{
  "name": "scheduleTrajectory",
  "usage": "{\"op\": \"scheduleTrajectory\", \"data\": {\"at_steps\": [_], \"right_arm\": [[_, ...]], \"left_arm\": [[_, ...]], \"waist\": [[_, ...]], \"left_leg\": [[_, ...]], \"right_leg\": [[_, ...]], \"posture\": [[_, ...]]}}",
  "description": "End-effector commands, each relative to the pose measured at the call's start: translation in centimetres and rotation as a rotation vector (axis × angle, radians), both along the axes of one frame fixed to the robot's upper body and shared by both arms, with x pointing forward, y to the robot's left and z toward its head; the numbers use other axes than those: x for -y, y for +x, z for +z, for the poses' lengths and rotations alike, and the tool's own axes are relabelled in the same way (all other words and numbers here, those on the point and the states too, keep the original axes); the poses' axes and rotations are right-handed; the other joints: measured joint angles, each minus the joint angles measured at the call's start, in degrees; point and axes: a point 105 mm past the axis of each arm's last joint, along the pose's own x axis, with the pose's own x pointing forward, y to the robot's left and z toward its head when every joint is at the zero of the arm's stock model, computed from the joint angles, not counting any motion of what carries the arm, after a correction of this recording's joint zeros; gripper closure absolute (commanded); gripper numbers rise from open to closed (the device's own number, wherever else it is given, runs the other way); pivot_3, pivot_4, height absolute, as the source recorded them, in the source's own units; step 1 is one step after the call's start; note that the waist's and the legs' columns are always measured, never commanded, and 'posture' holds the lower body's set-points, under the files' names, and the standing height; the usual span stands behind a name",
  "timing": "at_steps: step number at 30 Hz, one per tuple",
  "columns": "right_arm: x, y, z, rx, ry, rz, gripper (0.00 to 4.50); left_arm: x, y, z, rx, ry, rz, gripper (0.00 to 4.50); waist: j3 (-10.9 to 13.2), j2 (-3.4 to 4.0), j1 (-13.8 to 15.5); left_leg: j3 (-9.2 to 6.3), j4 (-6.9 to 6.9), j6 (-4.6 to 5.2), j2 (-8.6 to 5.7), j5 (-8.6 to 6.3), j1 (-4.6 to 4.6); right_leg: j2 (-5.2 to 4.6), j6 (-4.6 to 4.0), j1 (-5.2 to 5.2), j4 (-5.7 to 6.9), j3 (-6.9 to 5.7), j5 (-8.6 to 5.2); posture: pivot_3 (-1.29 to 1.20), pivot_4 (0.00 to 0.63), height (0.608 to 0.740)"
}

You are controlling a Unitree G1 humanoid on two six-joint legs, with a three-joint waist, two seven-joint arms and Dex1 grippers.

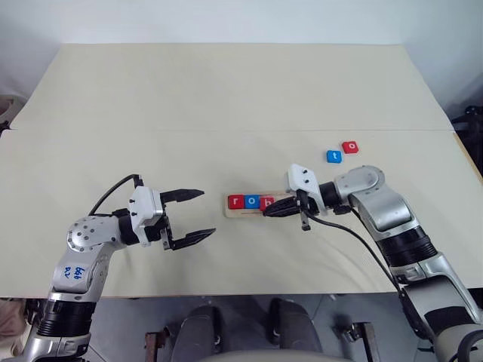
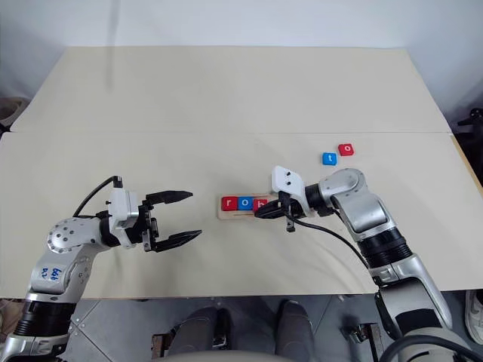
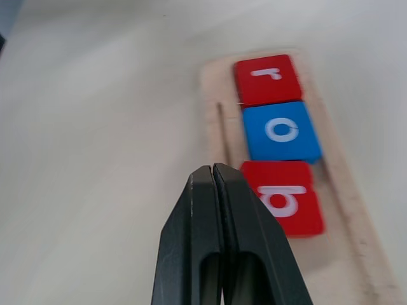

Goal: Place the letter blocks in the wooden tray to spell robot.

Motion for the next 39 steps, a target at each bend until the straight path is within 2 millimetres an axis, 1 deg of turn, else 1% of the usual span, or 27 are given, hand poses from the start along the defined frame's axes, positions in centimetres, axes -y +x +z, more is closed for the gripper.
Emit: {"op": "scheduleTrajectory", "data": {"at_steps": [1,10,18,23,25,27,30,32,33,35,39], "right_arm": [[-0.2,0.6,0.9,0.049,0.013,-0.002,4.46],[-0.4,1.0,0.9,0.063,0.024,-0.008,4.46],[-0.2,1.6,0.8,0.112,0.019,-0.014,4.46],[0.2,1.1,2.2,0.092,0.071,0.012,4.46],[0.6,1.2,2.7,0.093,0.087,0.007,4.46],[1.2,1.9,3.1,0.111,0.091,-0.023,4.46],[2.2,3.7,3.7,0.144,0.113,-0.116,4.46],[2.8,5.2,3.8,0.173,0.136,-0.202,4.46],[3.1,5.9,3.6,0.188,0.125,-0.237,4.46],[3.4,6.5,2.8,0.196,0.093,-0.259,4.46],[3.4,6.4,1.3,0.171,0.043,-0.230,4.46]], "left_arm": [[-0.2,-0.1,0.8,0.039,-0.015,0.007,0.00],[-0.3,-0.1,0.7,0.041,-0.017,0.016,0.00],[-0.3,0.0,0.8,0.044,-0.018,0.015,0.00],[-0.2,0.0,0.9,0.046,-0.019,0.012,0.00],[-0.3,0.0,0.9,0.047,-0.018,0.012,0.00],[-0.3,0.0,0.9,0.047,-0.017,0.013,0.00],[-0.4,0.0,0.9,0.049,-0.017,0.015,0.00],[-0.4,0.0,1.0,0.050,-0.019,0.017,0.00],[-0.4,0.0,1.0,0.050,-0.019,0.017,0.00],[-0.3,0.0,1.0,0.050,-0.020,0.018,0.00],[-0.3,-0.1,1.0,0.050,-0.023,0.023,0.00]], "waist": [[0.00,0.00,0.00],[0.00,0.00,0.01],[0.00,0.00,0.00],[0.00,0.00,-0.01],[0.00,0.00,0.03],[0.00,0.00,0.00],[0.00,0.00,-0.04],[0.00,0.00,-0.08],[0.00,0.00,-0.11],[0.00,0.00,-0.10],[0.00,0.00,-0.18]], "left_leg": [[0.00,0.00,0.00,0.00,0.00,0.00],[0.00,0.00,0.00,0.00,0.00,0.00],[0.01,0.00,0.00,0.00,0.00,0.00],[0.01,0.00,0.00,0.00,0.00,0.00],[0.00,0.00,0.00,0.00,0.00,0.00],[0.00,0.00,0.00,0.00,0.00,0.00],[0.01,0.00,0.00,0.00,0.00,0.00],[0.01,0.00,0.00,0.00,0.00,0.00],[0.02,0.00,0.00,0.00,0.00,0.00],[0.03,0.00,0.00,0.00,0.00,0.00],[0.04,-0.01,0.00,0.00,0.00,0.00]], "right_leg": [[0.00,0.00,0.00,0.00,0.00,0.00],[0.00,0.00,0.00,0.00,0.00,0.00],[0.00,0.00,0.00,-0.01,0.00,0.00],[0.00,0.00,0.00,-0.01,0.00,0.00],[0.00,0.00,0.00,0.00,0.00,0.00],[0.00,0.00,0.00,-0.01,0.00,0.00],[0.00,0.00,0.00,0.00,0.00,0.00],[0.00,0.00,0.00,0.00,0.00,0.00],[0.00,0.00,0.00,-0.01,0.00,0.00],[0.00,0.00,0.00,-0.01,0.01,0.00],[0.00,0.00,0.00,-0.02,0.01,0.00]], "posture": [[0.00,0.150,0.740],[0.00,0.150,0.740],[0.00,0.150,0.740],[0.00,0.150,0.740],[0.00,0.150,0.740],[0.00,0.150,0.740],[0.00,0.150,0.740],[0.00,0.150,0.740],[0.00,0.150,0.740],[0.00,0.150,0.740],[0.00,0.150,0.740]]}}
